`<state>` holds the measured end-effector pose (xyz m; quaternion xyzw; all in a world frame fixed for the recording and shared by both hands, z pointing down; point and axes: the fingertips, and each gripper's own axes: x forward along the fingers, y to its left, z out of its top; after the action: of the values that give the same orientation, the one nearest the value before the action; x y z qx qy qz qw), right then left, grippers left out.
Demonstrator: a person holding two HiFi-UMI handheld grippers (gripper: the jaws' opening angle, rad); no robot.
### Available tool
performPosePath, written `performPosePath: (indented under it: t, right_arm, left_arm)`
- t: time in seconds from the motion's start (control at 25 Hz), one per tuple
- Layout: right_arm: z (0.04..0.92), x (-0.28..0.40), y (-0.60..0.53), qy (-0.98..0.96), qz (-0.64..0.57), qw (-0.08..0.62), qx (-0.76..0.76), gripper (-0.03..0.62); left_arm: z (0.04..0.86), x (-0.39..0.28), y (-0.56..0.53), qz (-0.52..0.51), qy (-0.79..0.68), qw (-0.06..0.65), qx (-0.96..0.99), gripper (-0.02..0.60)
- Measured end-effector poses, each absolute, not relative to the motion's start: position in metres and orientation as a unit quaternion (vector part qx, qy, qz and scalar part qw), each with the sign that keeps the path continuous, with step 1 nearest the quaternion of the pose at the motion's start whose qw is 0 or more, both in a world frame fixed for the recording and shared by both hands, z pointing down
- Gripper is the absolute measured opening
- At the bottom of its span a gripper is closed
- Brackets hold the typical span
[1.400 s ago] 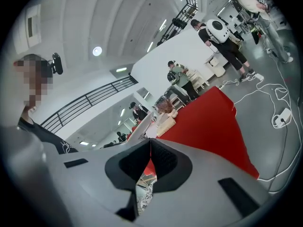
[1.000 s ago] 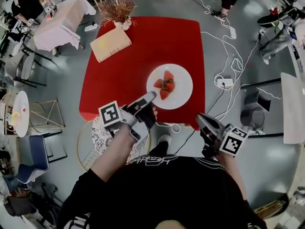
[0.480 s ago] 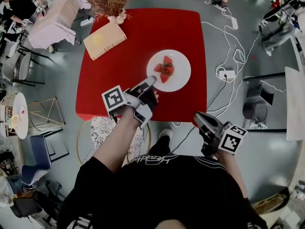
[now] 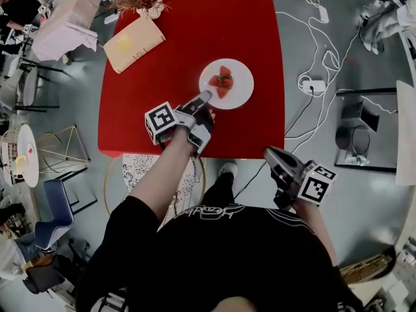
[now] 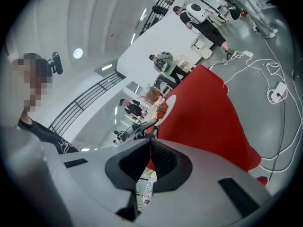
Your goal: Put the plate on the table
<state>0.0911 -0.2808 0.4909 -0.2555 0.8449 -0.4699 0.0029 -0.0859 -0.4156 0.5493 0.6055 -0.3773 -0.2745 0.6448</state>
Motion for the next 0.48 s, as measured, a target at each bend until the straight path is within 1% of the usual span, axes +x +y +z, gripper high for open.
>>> performPosePath:
  t: [0.2,0.48]
  right_arm:
    - [0.501,0.096,-0.279,0.837,-0.481,0.007,-0.258,0.008]
    - [0.506,0.101,-0.274,0.832,-0.494,0.005,-0.252,0.008]
  left_arm:
    - [0.578,-0.083,-0.419,-0.252,-0.4,0.656,0.588,0.015]
    - [0.596,-0.081,-0.426,-0.244,-0.422,0.666,0.565,0.015]
